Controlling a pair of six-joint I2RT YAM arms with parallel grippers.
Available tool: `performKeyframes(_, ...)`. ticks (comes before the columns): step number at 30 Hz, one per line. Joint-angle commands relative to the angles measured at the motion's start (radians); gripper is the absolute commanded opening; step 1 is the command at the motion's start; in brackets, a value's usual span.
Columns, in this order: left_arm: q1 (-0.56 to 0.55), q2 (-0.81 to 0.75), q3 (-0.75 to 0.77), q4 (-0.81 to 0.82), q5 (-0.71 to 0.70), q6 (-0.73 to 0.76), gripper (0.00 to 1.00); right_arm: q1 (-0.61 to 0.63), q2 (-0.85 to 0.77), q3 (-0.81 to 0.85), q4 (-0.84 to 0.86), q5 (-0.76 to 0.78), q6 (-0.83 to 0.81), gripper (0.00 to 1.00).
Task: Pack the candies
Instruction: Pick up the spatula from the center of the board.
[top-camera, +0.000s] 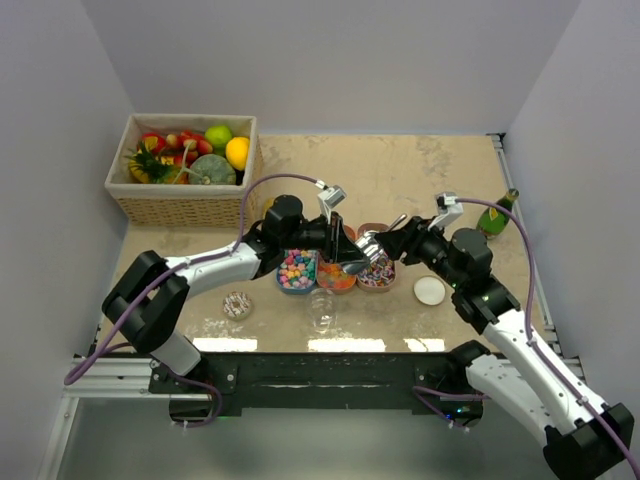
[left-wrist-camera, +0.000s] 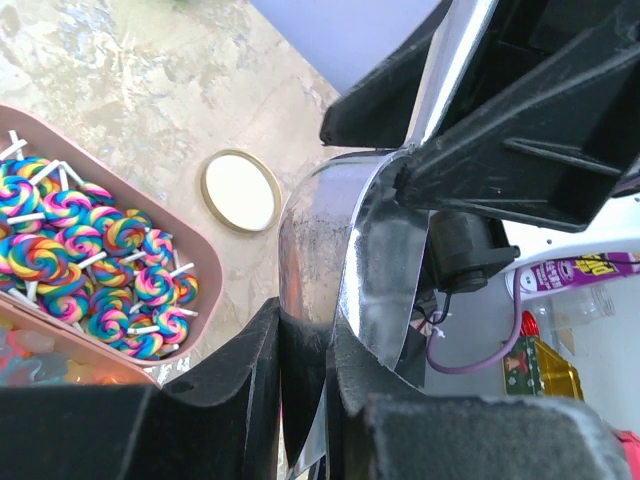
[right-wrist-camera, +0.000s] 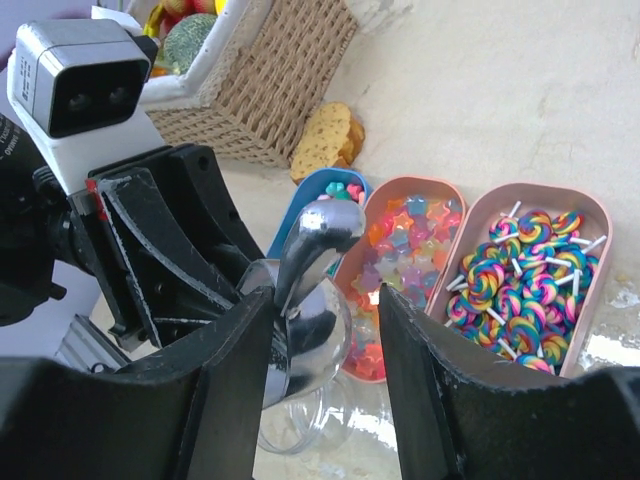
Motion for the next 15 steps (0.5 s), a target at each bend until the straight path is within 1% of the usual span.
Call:
performKeyframes(1, 0.0, -0.033, -0.012, 0.08, 0.054, -0.055, 0.0, 0.003, 0.032, 0.002, 0.12, -0.022, -0.003, 0.49)
performKeyframes(8, 0.0, -0.024, -0.019, 0.09, 0.06, -0.072, 0.0, 0.002, 0.035, -0.013, 0.192, -0.026, 0.012, 0.44)
performKeyframes(10, 0.0, -0.019, -0.021, 0.103, 0.062, -0.081, 0.0, 0.002, 0.031, -0.016, 0.199, -0.023, 0.014, 0.38)
performKeyframes(12, 0.0, -0.013, -0.021, 0.11, 0.066, -0.084, 0.0, 0.003, 0.023, -0.027, 0.207, -0.02, 0.017, 0.35)
performKeyframes(14, 0.0, -0.007, -0.025, 0.115, 0.068, -0.089, 0.0, 0.002, 0.006, -0.038, 0.219, -0.019, 0.023, 0.35)
performKeyframes(15, 0.0, -0.006, -0.027, 0.117, 0.069, -0.09, 0.0, 0.003, 0.001, -0.041, 0.225, -0.016, 0.024, 0.38)
